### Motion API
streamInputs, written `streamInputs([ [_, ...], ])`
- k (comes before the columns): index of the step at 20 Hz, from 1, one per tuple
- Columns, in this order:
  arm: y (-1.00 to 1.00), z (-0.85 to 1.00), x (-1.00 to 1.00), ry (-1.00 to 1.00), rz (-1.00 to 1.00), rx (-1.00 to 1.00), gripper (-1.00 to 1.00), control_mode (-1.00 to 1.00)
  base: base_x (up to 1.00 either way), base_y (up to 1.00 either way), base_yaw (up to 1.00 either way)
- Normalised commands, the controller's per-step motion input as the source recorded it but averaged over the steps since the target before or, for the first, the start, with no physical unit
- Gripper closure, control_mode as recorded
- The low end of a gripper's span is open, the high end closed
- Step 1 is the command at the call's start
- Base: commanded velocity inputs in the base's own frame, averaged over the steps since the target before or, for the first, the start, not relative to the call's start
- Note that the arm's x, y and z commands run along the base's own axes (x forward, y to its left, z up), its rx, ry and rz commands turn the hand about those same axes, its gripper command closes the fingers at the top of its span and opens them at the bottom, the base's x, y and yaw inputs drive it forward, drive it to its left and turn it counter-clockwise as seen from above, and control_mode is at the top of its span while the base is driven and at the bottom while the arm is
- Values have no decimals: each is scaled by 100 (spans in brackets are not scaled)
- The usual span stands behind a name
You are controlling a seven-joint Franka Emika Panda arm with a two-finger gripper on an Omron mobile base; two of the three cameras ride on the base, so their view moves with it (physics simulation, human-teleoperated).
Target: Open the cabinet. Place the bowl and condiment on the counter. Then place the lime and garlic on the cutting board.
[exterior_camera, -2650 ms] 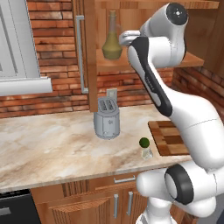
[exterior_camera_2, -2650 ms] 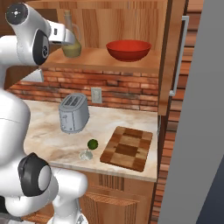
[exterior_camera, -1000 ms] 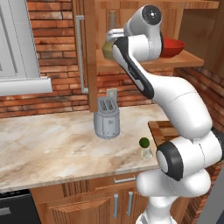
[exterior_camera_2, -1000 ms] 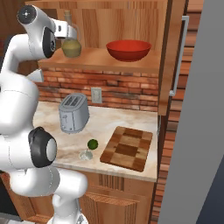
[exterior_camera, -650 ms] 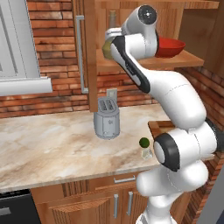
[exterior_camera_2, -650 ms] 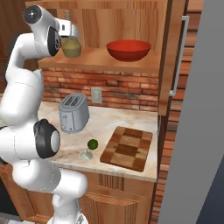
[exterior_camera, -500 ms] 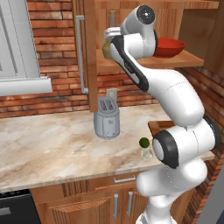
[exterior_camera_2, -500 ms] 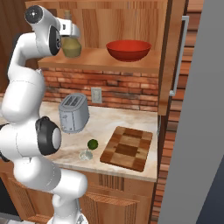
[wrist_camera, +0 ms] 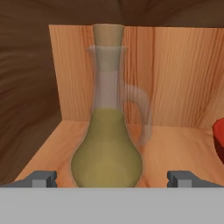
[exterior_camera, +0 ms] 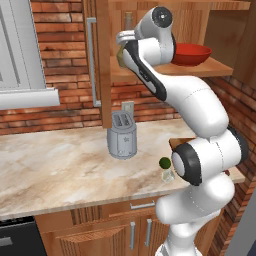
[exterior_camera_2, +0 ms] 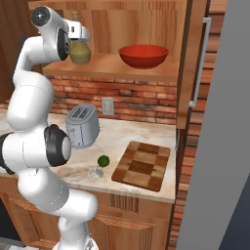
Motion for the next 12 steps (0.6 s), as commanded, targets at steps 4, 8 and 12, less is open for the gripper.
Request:
streamInputs([
  [4, 0, 0, 26, -1, 0, 0, -100, -100, 0, 0, 0],
  [8, 0, 0, 29, 0, 0, 0, -100, -100, 0, 0, 0],
  [12, 0, 0, 26, 0, 0, 0, -100, -100, 0, 0, 0],
])
